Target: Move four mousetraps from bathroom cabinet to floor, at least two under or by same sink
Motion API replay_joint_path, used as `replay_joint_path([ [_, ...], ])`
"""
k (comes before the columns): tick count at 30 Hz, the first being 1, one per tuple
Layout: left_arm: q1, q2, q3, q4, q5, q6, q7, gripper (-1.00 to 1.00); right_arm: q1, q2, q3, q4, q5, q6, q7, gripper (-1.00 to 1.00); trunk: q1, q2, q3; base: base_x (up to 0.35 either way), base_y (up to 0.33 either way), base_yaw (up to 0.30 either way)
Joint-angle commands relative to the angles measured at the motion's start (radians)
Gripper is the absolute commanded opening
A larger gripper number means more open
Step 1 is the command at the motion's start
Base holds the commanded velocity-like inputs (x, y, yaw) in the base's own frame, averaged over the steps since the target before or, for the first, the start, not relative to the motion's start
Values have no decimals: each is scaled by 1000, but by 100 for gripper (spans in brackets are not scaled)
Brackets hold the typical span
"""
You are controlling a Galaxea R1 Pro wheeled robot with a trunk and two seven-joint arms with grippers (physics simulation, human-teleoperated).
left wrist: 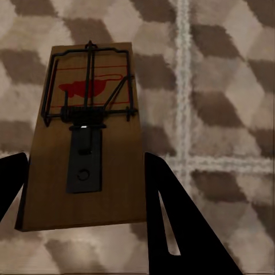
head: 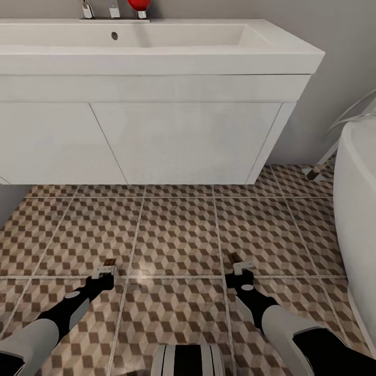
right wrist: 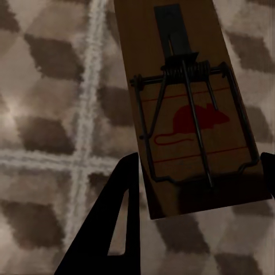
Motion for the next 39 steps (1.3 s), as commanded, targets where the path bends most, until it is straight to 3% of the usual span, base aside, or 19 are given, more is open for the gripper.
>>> replay_joint_path([
  [1,-1,0,-7,2,10,0,-3,-100,-1,-1,6,0,-4,-3,-4,-100,0,0,-1,0,0,0],
  [12,-1,-5,-12,17,0,5,6,-100,-1,-11,5,-8,2,4,-3,-100,0,0,-1,0,0,0],
  [17,-1,-25,-15,33,-14,8,18,-100,-1,-21,4,-8,1,13,-15,-100,0,0,-1,0,0,0],
  [23,0,-54,-15,50,-20,10,154,-100,-1,-13,3,-9,0,29,-111,-100,0,0,-1,0,0,0],
  [27,0,-60,-13,49,-22,10,180,-100,-1,-15,8,-9,1,28,-146,-100,0,0,-1,0,0,0],
  [30,0,-71,-13,43,-22,12,186,-100,-1,-14,11,-9,3,28,-130,-100,0,0,-1,0,0,0],
  [35,0,-85,-13,41,-23,17,188,-100,-1,-18,12,-9,5,28,-12,-100,0,0,-1,0,0,0],
  [39,0,-87,-13,43,-24,17,188,-100,-1,-21,12,-9,6,27,25,-100,0,0,-1,0,0,0],
])
